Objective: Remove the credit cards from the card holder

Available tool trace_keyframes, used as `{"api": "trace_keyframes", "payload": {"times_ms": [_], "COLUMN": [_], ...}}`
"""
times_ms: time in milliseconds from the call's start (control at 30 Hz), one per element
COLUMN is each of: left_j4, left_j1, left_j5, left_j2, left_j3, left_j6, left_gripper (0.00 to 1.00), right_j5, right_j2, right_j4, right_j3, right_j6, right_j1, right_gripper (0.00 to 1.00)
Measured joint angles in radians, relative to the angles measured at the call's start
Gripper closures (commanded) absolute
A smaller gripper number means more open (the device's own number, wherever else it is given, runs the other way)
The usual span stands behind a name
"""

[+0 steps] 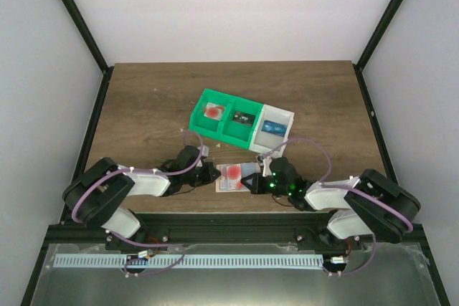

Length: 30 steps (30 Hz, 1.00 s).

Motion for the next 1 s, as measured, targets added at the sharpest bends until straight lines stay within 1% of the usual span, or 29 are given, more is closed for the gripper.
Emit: {"api": "trace_keyframes", "payload": {"times_ms": [200,433,900,1000], "left_j4": [0.014,0.029,0.026,0.026], "left_j1": [0.000,0.000,0.000,0.000], "left_j5": [0.003,0.007,0.008,0.008], "left_j2": [0.008,0.016,0.018,0.018], "left_j3": [0.000,0.000,0.002,0.002], "left_j6": [0.000,-0.004,-0.015,-0.019], "left_gripper": [1.00,1.00,1.00,0.93], "right_j5": [-0.002,-0.023,0.005,0.014], "right_j2": [-0.007,-0.038,-0.225,-0.254], "right_j4": [-0.018,-0.021,-0.122,-0.146], "right_j3": [-0.002,-0.028,-0.061,-0.068], "right_j6": [-0.005,0.014,-0.006,-0.009], "right_j1": [-0.010,-0.051,-0.054,-0.054], "right_gripper": [1.00,0.99,1.00,1.00]}}
